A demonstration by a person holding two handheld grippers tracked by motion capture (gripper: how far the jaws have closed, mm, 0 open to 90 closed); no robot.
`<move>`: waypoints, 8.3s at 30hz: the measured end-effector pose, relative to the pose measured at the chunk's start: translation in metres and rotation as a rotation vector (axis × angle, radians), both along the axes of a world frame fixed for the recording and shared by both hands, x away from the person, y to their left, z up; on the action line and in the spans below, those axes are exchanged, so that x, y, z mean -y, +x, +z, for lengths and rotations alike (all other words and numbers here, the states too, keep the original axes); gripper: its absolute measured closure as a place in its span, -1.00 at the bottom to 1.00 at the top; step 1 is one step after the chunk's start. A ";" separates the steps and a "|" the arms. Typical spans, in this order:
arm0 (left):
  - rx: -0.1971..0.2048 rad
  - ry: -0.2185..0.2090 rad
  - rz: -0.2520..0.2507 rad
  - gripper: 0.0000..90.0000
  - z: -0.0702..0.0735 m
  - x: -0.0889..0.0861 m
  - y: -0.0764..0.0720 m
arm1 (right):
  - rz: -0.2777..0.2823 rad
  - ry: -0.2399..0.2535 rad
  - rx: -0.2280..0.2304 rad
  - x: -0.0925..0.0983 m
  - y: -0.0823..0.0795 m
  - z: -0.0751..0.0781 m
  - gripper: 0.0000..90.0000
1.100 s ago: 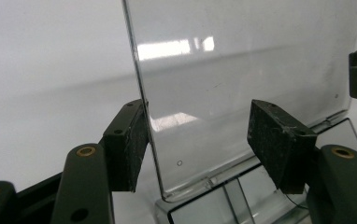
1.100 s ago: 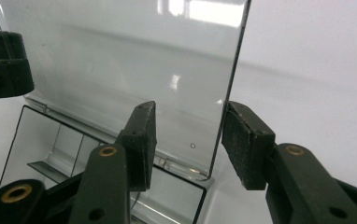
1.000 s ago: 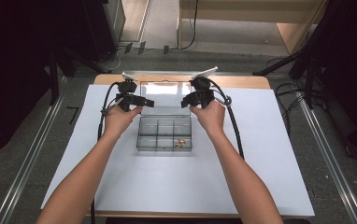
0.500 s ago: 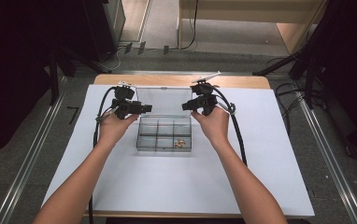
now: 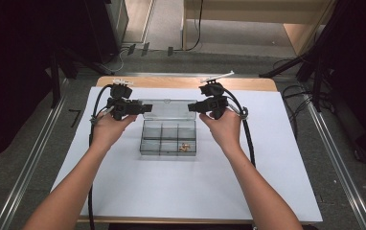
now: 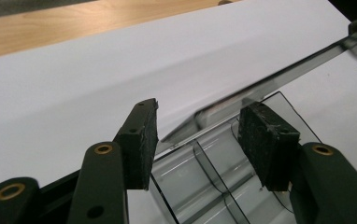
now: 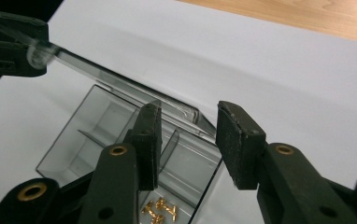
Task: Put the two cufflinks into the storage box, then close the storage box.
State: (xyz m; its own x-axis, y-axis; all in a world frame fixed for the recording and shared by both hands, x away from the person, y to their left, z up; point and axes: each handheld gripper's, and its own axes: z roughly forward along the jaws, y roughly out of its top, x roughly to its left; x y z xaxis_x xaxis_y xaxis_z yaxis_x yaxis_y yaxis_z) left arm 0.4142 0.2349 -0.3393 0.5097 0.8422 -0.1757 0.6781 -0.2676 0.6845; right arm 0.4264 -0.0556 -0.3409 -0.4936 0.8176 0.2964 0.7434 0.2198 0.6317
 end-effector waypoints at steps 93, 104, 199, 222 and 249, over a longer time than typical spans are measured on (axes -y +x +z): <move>-0.028 0.011 -0.115 -0.09 -0.075 -0.014 -0.081 | 0.141 -0.058 0.008 0.005 -0.085 -0.071 0.32; -0.031 0.030 -0.129 -0.09 -0.081 -0.015 -0.083 | 0.148 -0.078 -0.005 0.000 -0.084 -0.080 0.32; -0.063 0.054 -0.172 -0.20 -0.085 -0.011 -0.085 | 0.152 -0.066 -0.032 0.014 -0.088 -0.083 0.16; -0.058 0.036 -0.091 -0.20 -0.065 -0.035 -0.078 | 0.125 -0.029 0.010 0.041 -0.085 -0.069 0.01; -0.077 0.056 -0.030 -0.21 -0.062 -0.063 -0.068 | 0.046 0.003 0.019 0.076 -0.070 -0.070 -0.13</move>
